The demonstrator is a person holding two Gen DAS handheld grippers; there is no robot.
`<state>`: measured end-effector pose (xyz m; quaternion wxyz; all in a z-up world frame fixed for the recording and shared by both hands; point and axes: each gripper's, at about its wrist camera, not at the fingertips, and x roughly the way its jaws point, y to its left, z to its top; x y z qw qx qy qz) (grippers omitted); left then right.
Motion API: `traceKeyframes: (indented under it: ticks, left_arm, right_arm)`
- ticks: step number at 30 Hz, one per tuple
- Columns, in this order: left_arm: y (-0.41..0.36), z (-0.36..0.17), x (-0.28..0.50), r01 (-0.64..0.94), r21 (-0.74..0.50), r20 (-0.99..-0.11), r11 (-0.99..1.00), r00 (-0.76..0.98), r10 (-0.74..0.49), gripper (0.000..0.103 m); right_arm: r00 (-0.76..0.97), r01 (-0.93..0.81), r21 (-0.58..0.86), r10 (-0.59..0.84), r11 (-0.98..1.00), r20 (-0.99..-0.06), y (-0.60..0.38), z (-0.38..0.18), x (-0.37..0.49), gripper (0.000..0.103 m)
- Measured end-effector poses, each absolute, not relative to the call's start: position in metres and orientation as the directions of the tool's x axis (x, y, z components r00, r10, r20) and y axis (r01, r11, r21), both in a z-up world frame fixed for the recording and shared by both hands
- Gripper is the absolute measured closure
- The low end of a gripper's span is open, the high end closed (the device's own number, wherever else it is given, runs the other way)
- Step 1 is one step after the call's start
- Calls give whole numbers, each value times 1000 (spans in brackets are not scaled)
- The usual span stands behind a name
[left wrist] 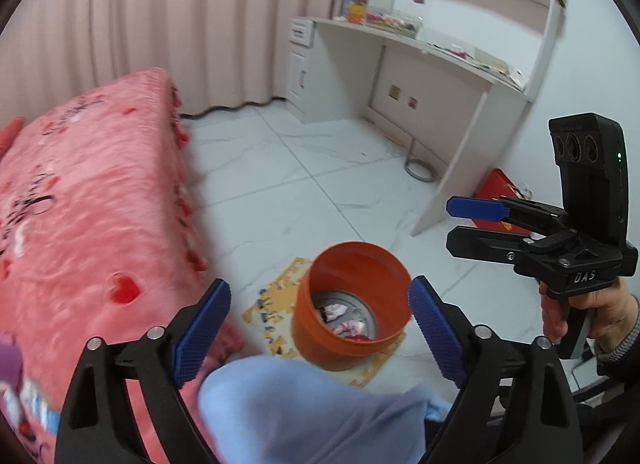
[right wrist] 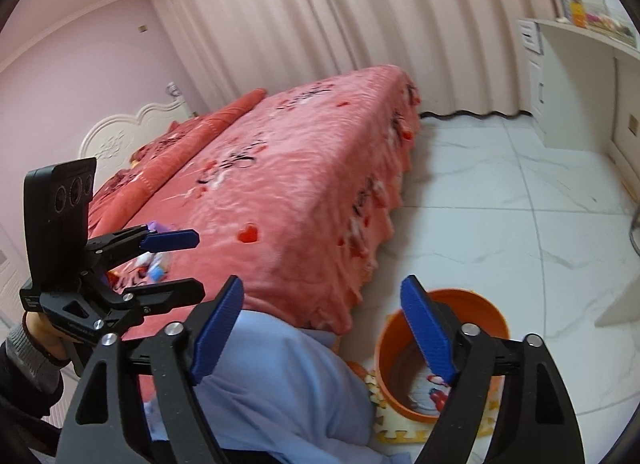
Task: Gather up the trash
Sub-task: 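Move both open tools back over the bed toward the remaining items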
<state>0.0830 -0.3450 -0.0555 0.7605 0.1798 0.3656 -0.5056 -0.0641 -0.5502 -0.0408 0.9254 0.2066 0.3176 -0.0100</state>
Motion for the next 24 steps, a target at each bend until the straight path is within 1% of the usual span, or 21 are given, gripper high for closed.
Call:
traceKeyframes:
  ticks: [4,5,6,9,16,24]
  left_arm:
    - [-315,-46,80,872,-89,-730,481,272,-627,13]
    - [-308,-44,79,866,-89,-728,493,280,-625,12]
    - [-300,-42,78,856,-87,-727,510,296,-620,8]
    - [-270,-35,79,823,-86,-714,561,342,-612,7]
    - [-192,-28,86,710,-100,-699,697,449,-557,7]
    - [-112,-28,93,564,-126,-701,816,531,-476,7]
  right_arm:
    - [802,83,358,151,930,-578,-519,-26,-53,14]
    - [803,61,356,166,933,-573,-509,-23,-49,14]
    - [803,47,355,176,934,-570,-503,-21,-47,13]
    - [795,-12,345,218,939,-566,-476,-13,-35,10]
    - [761,-146,314,310,938,-570,-413,-3,-6,9]
    - [710,-294,285,408,912,-575,-332,2,35,9]
